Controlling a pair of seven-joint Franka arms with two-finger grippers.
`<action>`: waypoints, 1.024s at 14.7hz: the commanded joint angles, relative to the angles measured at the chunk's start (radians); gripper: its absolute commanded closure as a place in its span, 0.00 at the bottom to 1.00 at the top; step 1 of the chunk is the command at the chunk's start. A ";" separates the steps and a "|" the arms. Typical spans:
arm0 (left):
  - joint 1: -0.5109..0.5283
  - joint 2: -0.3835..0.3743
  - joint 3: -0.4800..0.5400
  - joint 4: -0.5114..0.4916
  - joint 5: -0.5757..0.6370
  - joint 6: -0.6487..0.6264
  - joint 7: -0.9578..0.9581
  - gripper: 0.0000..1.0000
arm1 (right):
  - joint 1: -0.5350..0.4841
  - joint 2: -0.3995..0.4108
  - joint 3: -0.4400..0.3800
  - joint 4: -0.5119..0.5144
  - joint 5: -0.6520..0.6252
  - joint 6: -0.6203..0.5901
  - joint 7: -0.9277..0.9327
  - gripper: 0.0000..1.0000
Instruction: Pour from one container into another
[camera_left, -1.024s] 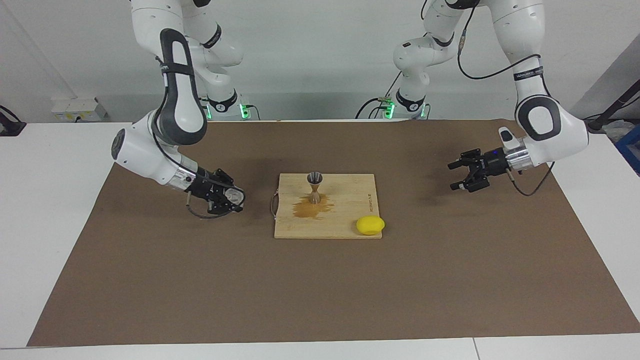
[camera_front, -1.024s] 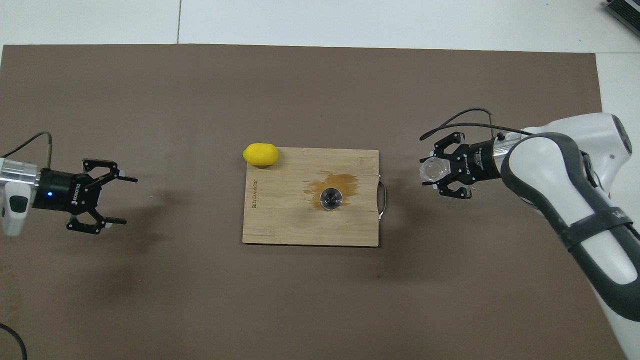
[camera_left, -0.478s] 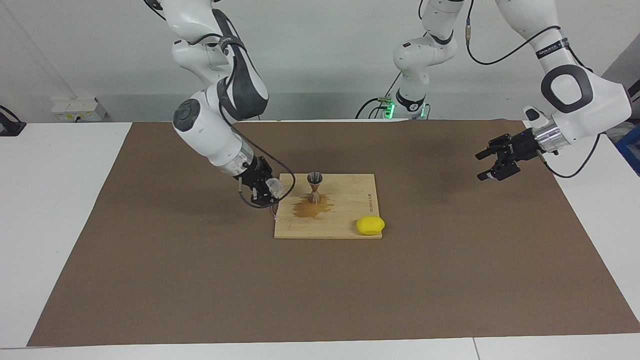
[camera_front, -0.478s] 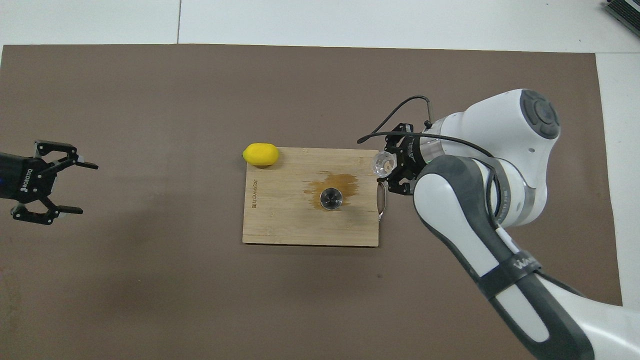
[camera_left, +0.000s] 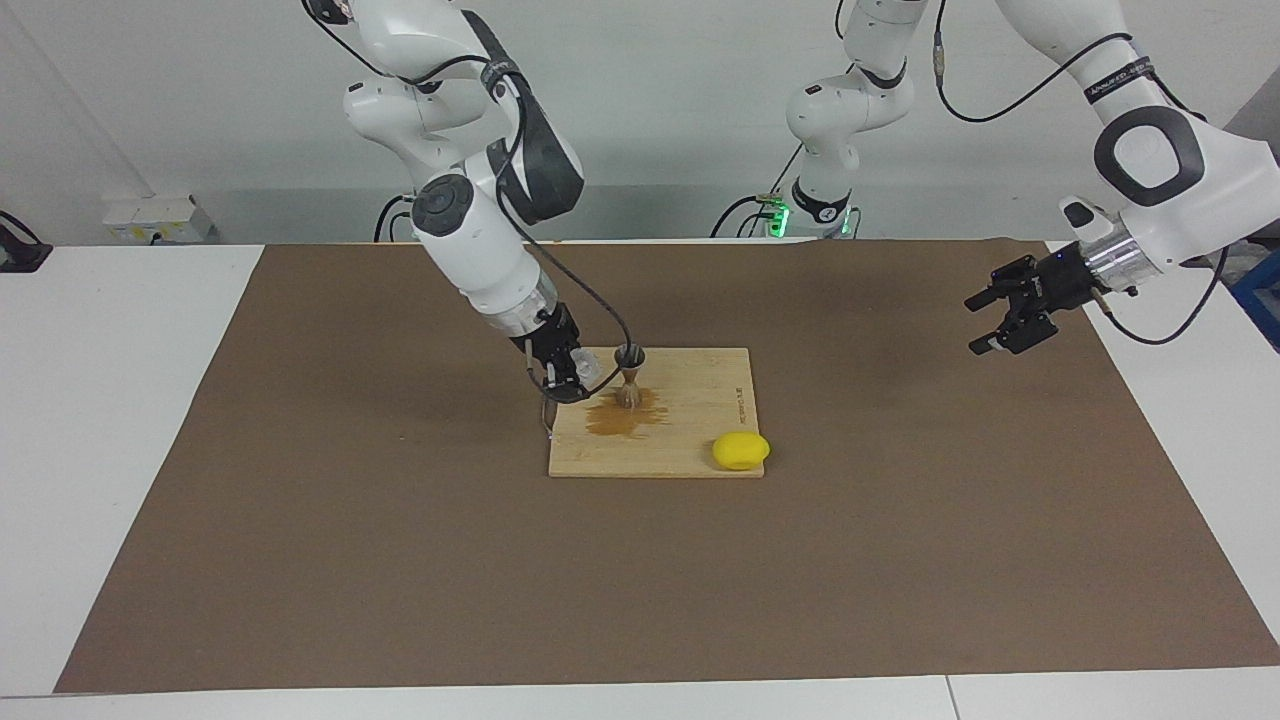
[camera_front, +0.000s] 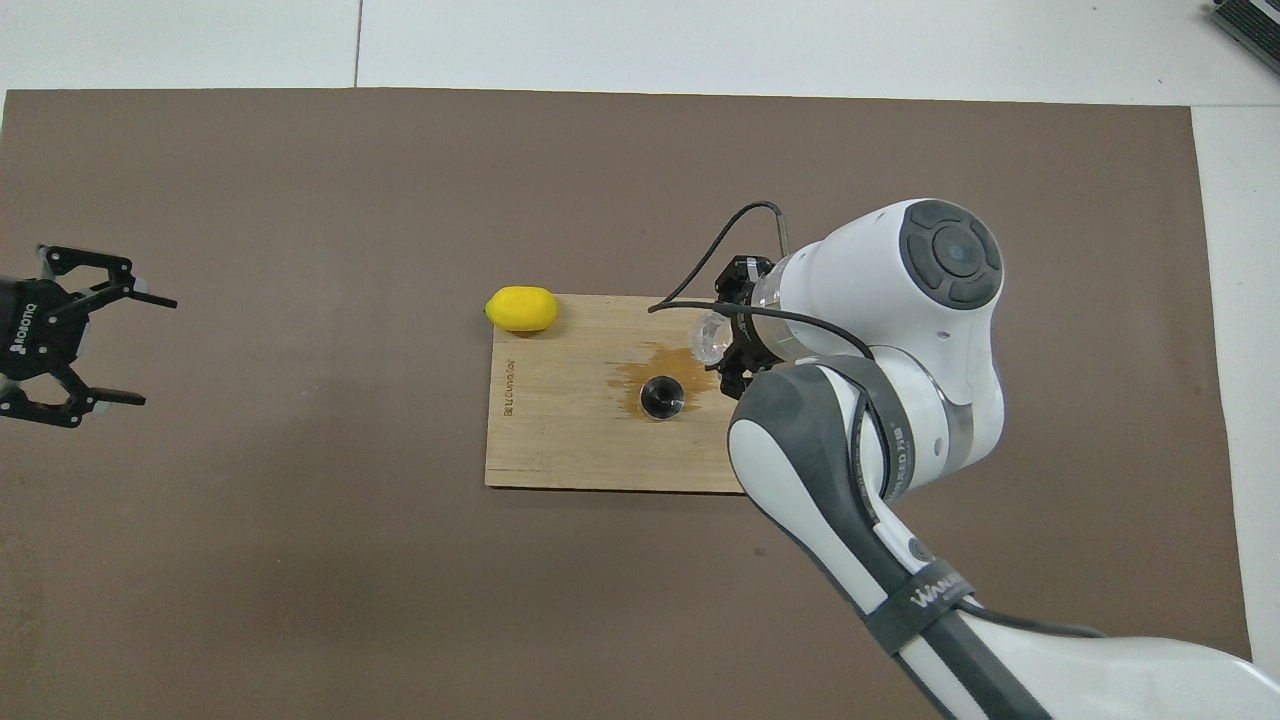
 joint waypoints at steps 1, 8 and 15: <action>-0.043 -0.032 0.008 0.054 0.068 -0.027 -0.138 0.00 | 0.021 0.014 -0.001 0.022 -0.077 0.005 0.048 1.00; -0.106 -0.121 0.006 0.057 0.148 -0.026 -0.463 0.00 | 0.081 0.008 -0.001 0.025 -0.258 -0.034 0.059 1.00; -0.122 -0.127 0.003 0.086 0.192 -0.039 -0.737 0.00 | 0.109 -0.004 0.002 0.024 -0.324 -0.074 0.060 1.00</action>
